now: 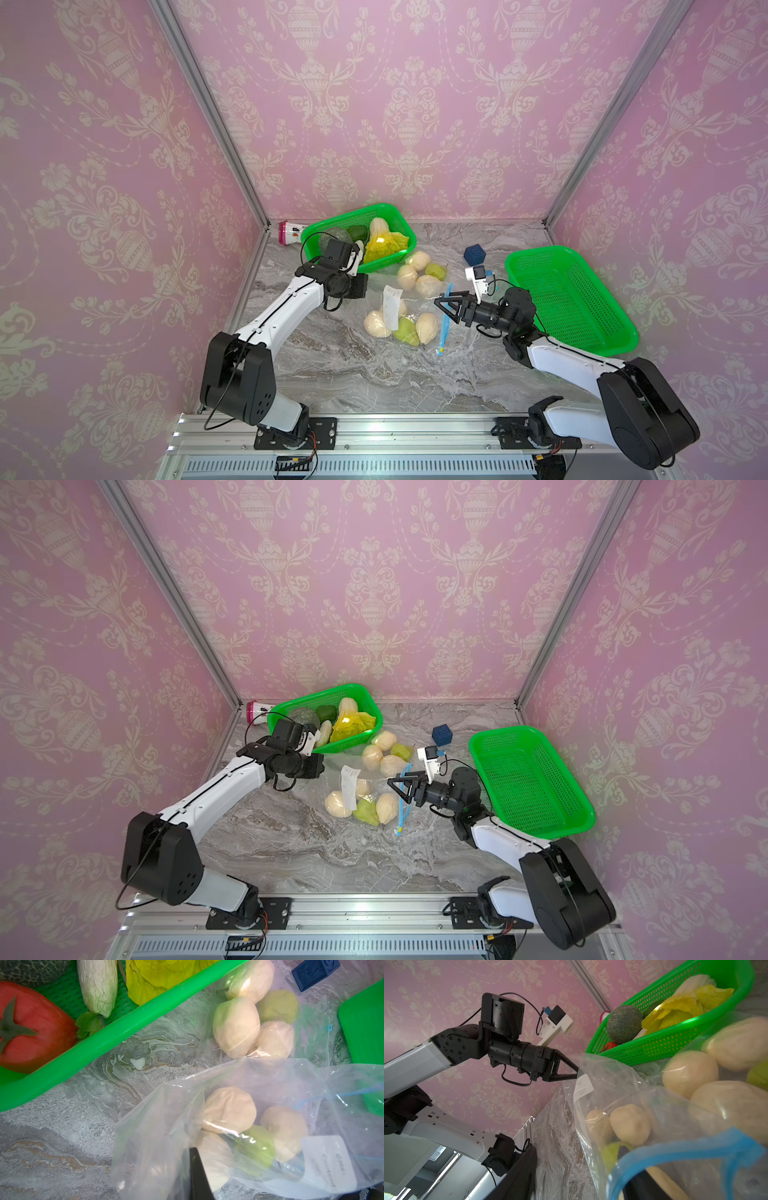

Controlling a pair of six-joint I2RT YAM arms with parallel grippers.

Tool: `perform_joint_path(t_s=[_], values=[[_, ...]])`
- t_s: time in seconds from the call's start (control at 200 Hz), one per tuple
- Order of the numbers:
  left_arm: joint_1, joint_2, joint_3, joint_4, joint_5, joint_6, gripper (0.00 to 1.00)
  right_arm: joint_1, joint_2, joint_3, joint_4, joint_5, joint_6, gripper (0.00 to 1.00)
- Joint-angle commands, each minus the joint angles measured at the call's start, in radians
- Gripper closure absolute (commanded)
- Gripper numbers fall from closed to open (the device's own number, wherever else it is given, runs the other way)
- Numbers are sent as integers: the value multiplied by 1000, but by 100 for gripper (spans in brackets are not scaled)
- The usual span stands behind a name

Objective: Open the zip-top bag and take out the pear
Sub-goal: Adjust the zipper food storage bag at the center of the board, then pick up the pear from the zipper food storage bag.

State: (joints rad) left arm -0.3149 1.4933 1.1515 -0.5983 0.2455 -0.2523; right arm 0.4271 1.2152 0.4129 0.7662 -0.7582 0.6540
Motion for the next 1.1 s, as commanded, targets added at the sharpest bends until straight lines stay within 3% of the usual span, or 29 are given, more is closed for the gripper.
perform_joint_path(t_s=[0.0, 0.11, 0.26, 0.37, 0.49, 0.68, 0.845, 1.096], values=[[8, -24, -26, 6, 6, 9, 100, -48, -120, -19, -296, 123, -105, 31], [8, -22, -35, 12, 4, 12, 100, -124, -198, -23, -465, 166, -54, 32], [9, -20, -42, 20, 6, 18, 100, -198, -190, -13, -626, 189, -16, 39], [9, -18, -43, 19, 9, 24, 100, -199, -147, -8, -620, 188, 11, 42], [9, -18, -45, 18, 11, 30, 100, -187, -81, 8, -583, 172, 37, 62], [9, -11, -47, 20, 16, 35, 100, -106, 16, 71, -581, 212, 26, 70], [9, -10, -45, 25, 19, 39, 100, -35, 100, 107, -524, 231, 42, 70], [10, 2, -48, 32, 31, 40, 100, 37, 205, 137, -406, 198, 66, 49]])
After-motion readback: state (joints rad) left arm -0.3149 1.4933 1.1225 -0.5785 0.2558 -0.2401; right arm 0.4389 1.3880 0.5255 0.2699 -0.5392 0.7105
